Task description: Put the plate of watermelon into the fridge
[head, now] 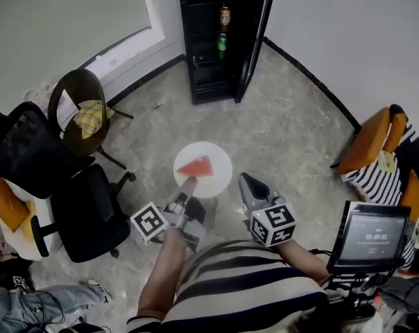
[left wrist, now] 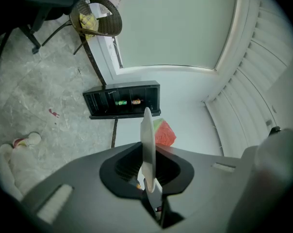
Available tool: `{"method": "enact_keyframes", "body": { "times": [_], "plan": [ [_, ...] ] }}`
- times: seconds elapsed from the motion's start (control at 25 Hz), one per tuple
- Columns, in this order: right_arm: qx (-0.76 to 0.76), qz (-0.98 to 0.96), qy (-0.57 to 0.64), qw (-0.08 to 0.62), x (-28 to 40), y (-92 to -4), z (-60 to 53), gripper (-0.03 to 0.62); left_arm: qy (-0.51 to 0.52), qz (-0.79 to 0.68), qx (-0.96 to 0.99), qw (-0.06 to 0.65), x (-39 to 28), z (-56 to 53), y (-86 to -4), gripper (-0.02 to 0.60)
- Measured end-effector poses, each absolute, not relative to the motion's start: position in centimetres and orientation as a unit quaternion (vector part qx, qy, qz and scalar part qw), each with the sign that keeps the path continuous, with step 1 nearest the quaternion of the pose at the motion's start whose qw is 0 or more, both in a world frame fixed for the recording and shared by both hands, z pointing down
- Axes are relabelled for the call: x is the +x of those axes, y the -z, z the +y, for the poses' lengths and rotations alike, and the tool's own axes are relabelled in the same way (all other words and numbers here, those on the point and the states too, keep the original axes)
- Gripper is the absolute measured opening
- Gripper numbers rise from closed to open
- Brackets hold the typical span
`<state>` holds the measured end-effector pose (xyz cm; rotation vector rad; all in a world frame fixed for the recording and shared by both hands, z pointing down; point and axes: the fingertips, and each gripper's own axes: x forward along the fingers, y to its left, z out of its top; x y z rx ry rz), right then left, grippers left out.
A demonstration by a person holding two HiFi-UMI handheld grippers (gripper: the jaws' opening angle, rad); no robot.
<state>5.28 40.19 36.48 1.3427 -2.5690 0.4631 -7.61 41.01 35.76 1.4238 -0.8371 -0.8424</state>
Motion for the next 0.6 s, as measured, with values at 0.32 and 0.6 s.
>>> {"method": "enact_keyframes", "body": {
  "times": [0.32, 0.6],
  "plan": [
    [0.443, -0.878, -0.153, 0.095, 3.9, -35.5, 33.2, -0.002, 0.357, -0.368, 0.615, 0.598, -8.2, 35.1, -35.5, 0.021],
    [0.437, -0.883, -0.145, 0.095, 2.8, -35.0, 27.5, -0.003, 0.357, -0.366, 0.619, 0.596, -8.4, 29.5, -35.2, 0.021]
  ]
}}
